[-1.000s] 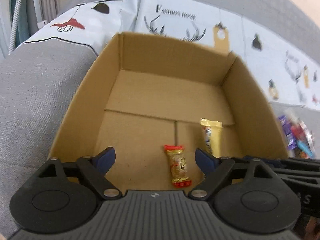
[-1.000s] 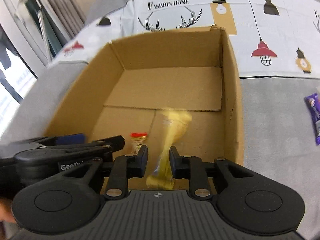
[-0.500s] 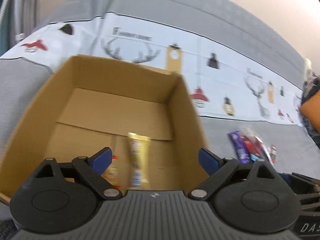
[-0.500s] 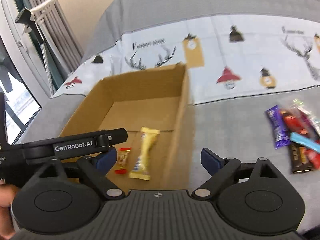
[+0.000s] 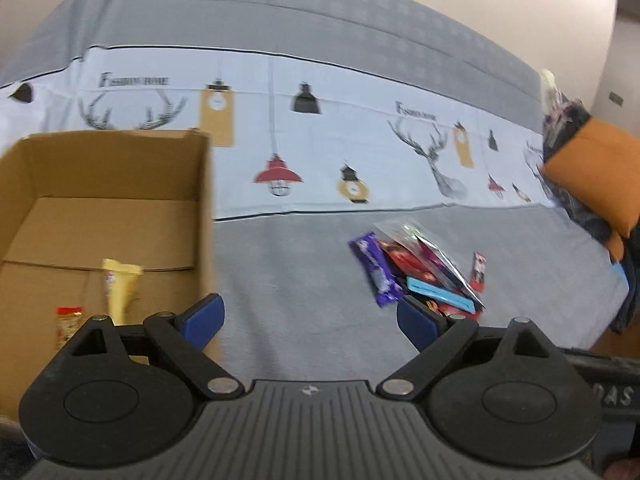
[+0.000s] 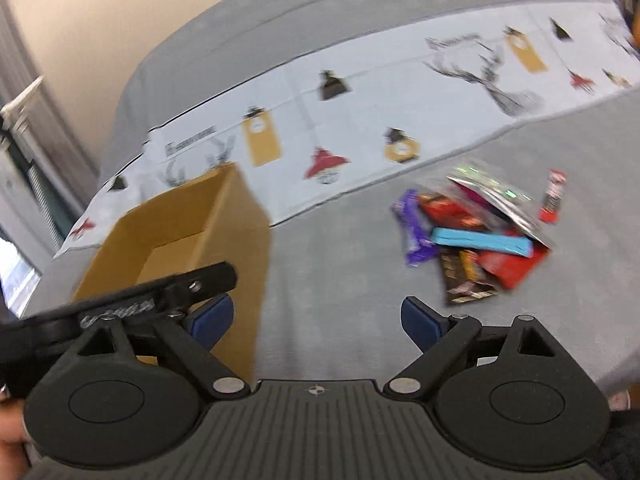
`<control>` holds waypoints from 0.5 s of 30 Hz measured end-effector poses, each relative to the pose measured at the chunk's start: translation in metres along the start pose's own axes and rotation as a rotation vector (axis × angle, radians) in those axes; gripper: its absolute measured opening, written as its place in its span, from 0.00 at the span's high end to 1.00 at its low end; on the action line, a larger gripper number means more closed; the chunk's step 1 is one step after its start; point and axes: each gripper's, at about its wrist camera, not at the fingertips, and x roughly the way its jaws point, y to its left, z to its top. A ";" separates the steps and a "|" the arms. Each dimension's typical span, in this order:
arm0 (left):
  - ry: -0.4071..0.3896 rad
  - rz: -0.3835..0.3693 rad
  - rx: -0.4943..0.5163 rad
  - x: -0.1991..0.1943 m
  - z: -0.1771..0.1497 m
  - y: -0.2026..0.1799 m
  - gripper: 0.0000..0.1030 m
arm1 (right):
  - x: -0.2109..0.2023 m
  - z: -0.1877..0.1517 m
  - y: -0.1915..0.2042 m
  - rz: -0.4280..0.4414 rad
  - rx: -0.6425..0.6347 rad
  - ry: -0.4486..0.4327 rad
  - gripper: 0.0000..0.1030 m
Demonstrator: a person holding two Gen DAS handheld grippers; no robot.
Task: Organize snacks
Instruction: 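Grasp the purple chocolate bar with the left tool while the right tool grasps the blue stick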
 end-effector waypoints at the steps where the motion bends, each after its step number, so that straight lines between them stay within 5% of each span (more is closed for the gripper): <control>1: 0.014 -0.003 0.013 0.007 -0.002 -0.007 0.07 | 0.001 -0.001 -0.009 -0.012 -0.002 -0.004 0.11; 7: 0.024 -0.052 0.044 0.043 0.002 -0.038 0.07 | 0.015 0.008 -0.059 -0.024 -0.047 -0.015 0.14; 13: 0.038 -0.064 0.101 0.107 0.018 -0.074 0.07 | 0.036 0.035 -0.100 -0.029 -0.260 -0.055 0.18; 15: 0.051 -0.070 0.110 0.130 0.018 -0.082 0.07 | 0.054 0.043 -0.114 -0.015 -0.285 -0.019 0.35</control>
